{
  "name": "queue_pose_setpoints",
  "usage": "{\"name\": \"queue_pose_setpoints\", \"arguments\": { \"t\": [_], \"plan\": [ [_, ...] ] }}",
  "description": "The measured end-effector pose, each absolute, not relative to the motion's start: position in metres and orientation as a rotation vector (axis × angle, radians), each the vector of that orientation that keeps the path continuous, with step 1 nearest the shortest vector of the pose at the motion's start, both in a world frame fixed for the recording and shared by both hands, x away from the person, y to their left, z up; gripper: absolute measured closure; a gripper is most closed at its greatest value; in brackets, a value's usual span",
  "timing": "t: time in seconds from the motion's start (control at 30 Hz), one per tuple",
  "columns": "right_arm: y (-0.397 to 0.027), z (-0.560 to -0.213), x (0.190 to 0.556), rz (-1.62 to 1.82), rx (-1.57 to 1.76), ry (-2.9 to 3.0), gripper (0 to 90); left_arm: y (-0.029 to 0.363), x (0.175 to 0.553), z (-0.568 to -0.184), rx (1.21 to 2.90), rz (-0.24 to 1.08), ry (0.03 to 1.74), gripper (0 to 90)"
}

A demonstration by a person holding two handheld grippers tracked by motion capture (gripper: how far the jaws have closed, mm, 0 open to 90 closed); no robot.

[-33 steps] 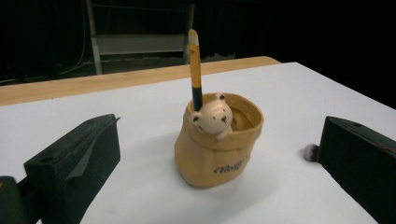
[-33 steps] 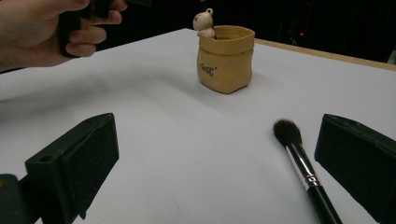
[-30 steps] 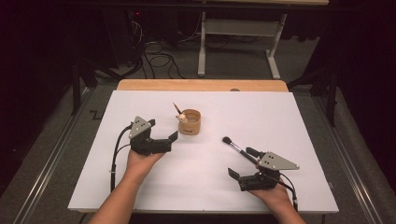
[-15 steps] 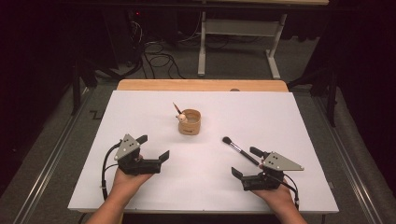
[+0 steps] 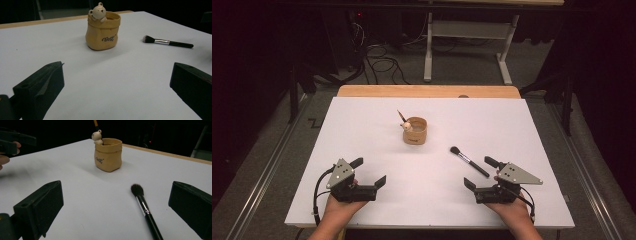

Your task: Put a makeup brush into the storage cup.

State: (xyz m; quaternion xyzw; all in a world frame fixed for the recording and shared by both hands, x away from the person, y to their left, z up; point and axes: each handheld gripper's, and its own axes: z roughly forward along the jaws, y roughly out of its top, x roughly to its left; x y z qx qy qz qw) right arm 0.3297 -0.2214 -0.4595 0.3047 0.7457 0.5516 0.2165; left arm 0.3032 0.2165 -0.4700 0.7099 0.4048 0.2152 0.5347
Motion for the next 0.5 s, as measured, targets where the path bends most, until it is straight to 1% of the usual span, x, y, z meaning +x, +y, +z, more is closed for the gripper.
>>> {"name": "queue_pose_setpoints", "arguments": {
  "t": [0.5],
  "plan": [
    [-0.2303, -0.4542, 0.3267, 1.510, 0.868, 2.015, 0.4, 0.2185, 0.3048, -0.4728, 1.702, 0.543, 0.958, 0.2]
  ]
}}
